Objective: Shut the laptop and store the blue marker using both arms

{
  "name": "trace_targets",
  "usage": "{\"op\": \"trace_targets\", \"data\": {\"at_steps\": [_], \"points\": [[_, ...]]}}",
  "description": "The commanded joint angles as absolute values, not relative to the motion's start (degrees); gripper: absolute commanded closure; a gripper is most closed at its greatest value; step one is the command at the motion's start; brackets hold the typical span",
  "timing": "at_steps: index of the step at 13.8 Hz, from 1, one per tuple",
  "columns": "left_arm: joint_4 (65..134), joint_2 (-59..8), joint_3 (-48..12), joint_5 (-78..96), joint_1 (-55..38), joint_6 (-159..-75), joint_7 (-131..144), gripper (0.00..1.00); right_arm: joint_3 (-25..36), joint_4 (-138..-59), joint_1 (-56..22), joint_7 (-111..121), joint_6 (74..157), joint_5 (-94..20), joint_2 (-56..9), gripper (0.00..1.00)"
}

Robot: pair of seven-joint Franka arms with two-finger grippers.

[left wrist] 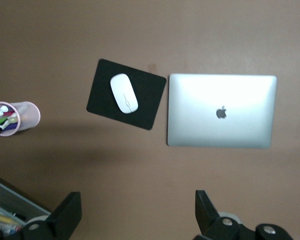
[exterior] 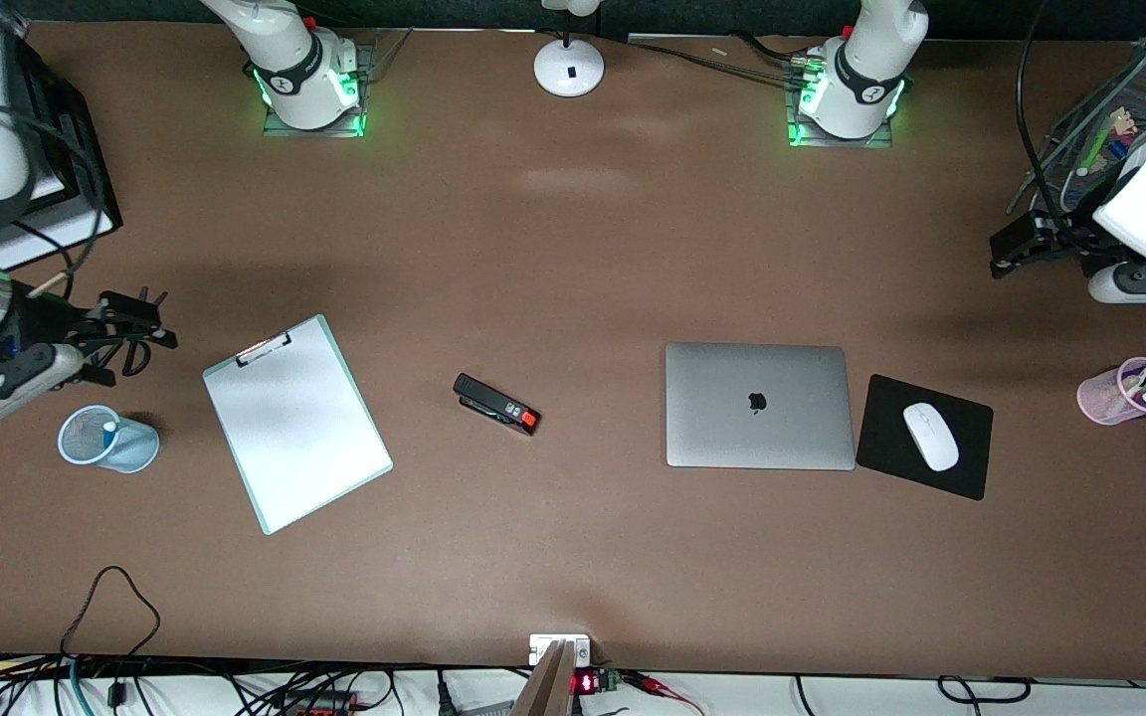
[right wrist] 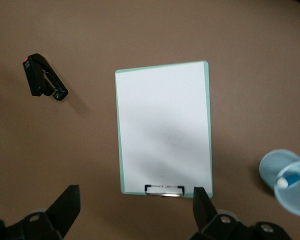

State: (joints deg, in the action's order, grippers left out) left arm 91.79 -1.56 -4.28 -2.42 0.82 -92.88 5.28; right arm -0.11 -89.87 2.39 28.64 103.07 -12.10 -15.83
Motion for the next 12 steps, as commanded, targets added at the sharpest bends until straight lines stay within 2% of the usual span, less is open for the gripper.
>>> {"op": "trace_targets", "data": {"at_steps": [1,5,12], "points": [[100.20,4.75,-2.29,-1.32,-1.40,-96.33,4.13,0.00,0.18,-91.14,-1.48,14.99,99.68,-7.48,-12.22,0.00],[99.67,4.31,-3.25,-1.49,-0.70,-95.28,4.22,0.00,0.09,-91.06,-3.34,3.62,95.11,-2.65,-10.02,0.00],[98.44,3.25,-3.52,-1.23,1.32,-95.01,1.05,0.00,0.70,-90.62,-2.46,0.44,89.21,0.97,-5.63,0.00]]}}
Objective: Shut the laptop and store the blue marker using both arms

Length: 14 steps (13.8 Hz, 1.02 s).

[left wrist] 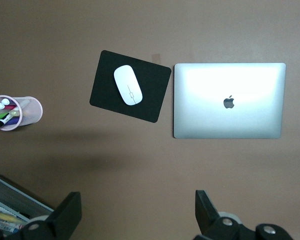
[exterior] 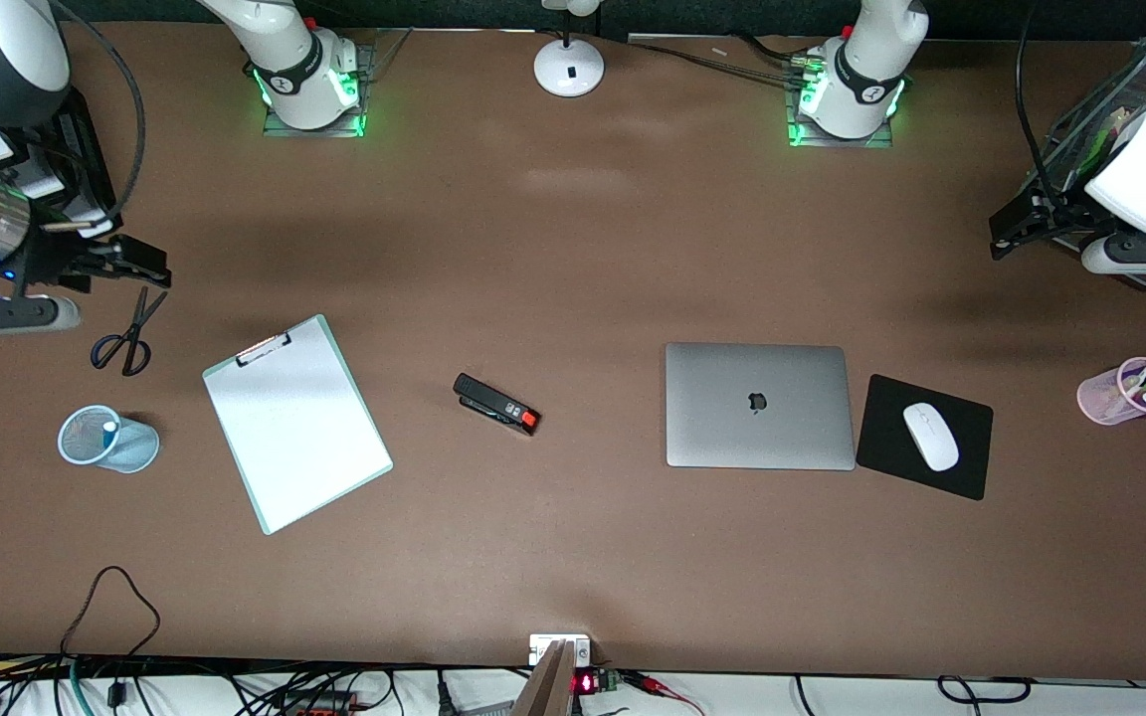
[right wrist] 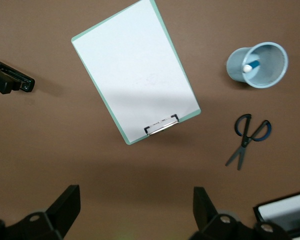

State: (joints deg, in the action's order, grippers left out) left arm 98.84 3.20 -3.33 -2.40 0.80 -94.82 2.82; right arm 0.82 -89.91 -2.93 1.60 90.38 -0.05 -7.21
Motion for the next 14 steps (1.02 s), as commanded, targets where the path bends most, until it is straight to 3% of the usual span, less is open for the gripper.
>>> {"op": "trace_targets", "data": {"at_steps": [1,14], "points": [[97.83,2.64,-3.52,-1.23,1.14,-94.92,1.14,0.00,0.79,-90.35,-2.46,0.53,88.69,0.97,-5.71,0.00],[97.12,2.55,-3.52,-1.41,0.62,-92.55,0.70,0.00,0.88,-91.67,-2.73,-6.60,90.79,0.62,-1.50,0.00]]}}
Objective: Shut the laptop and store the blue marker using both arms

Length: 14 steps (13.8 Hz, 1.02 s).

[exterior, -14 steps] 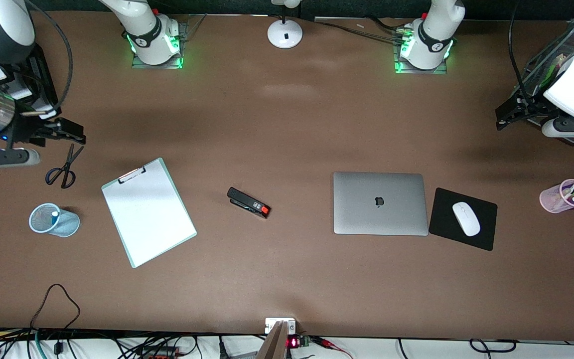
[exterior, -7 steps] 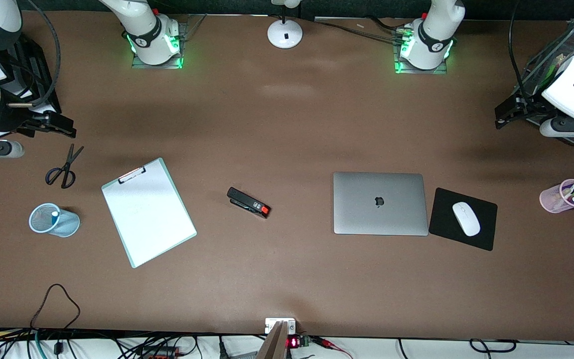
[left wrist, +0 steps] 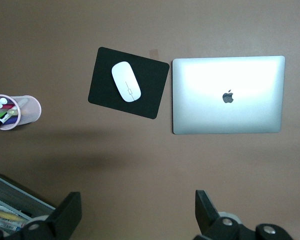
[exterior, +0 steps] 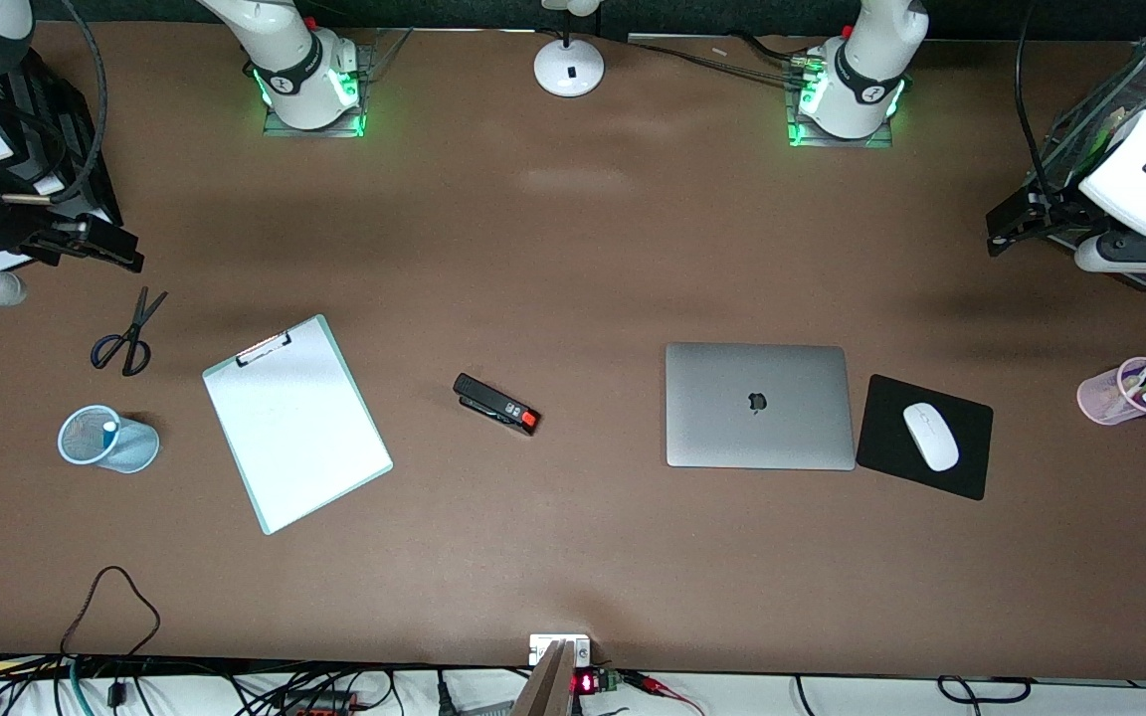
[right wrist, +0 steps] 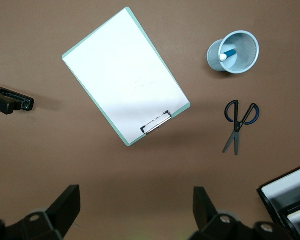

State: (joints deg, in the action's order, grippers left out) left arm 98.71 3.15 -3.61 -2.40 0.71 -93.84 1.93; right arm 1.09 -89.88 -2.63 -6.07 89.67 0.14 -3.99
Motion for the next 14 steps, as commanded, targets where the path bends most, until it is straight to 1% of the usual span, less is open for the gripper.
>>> {"op": "trace_targets", "data": {"at_steps": [1,3,5,9,14], "points": [[97.21,2.55,-3.60,-1.41,0.62,-92.55,0.70,0.00,0.97,-92.63,-2.64,-6.24,91.84,0.53,-0.71,0.00],[97.21,2.55,-3.52,-1.41,0.62,-92.46,0.79,0.00,0.97,-95.35,-2.72,-6.24,94.38,0.53,1.48,0.00],[97.21,2.55,-3.52,-1.32,0.62,-92.46,0.70,0.00,0.97,-96.33,-2.72,-6.24,95.01,0.53,2.63,0.00],[97.12,2.55,-3.52,-1.41,0.62,-92.29,0.70,0.00,0.88,-96.33,-2.99,-5.98,97.03,0.62,2.64,0.00],[97.03,2.55,-3.69,-1.41,0.53,-92.20,0.79,0.00,0.97,-95.89,-2.46,-2.65,97.38,0.09,1.93,0.00]]}}
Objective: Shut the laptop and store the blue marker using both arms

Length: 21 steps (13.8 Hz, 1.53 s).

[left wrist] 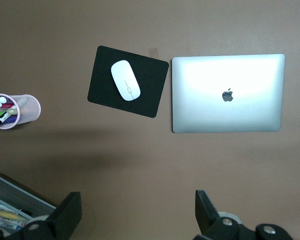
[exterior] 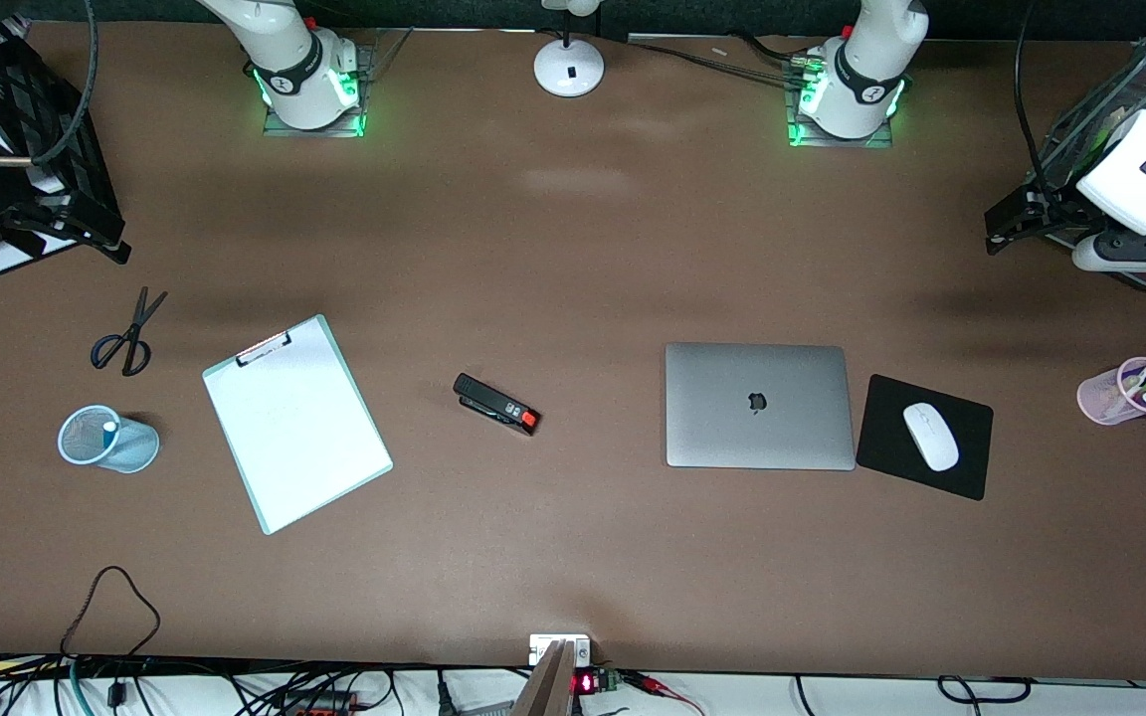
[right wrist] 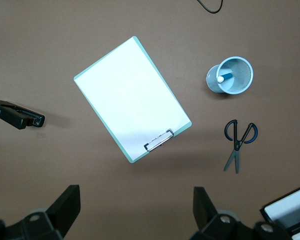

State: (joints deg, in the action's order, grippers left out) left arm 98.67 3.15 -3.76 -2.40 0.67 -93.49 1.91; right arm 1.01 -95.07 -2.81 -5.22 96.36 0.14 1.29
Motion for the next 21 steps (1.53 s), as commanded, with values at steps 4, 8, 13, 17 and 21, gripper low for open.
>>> {"op": "trace_targets", "data": {"at_steps": [4,8,13,17,21], "points": [[96.51,2.55,-4.48,-1.49,0.53,-91.23,0.79,0.00,1.14,-95.89,-2.37,-2.37,96.86,0.00,2.02,0.00],[96.33,2.46,-4.48,-1.58,0.62,-91.23,0.79,0.00,1.06,-95.89,-2.37,-2.20,96.86,0.00,2.02,0.00],[96.33,2.46,-4.48,-1.67,0.62,-91.23,0.79,0.00,1.14,-95.80,-2.37,0.09,96.85,0.00,1.93,0.00],[96.24,2.46,-4.48,-1.58,0.70,-91.23,0.79,0.00,1.05,-95.54,-2.37,1.41,96.59,-0.09,1.85,0.00],[96.24,2.37,-4.48,-1.76,0.70,-91.23,0.79,0.00,1.05,-95.54,-2.37,1.76,96.16,0.00,1.85,0.00]]}}
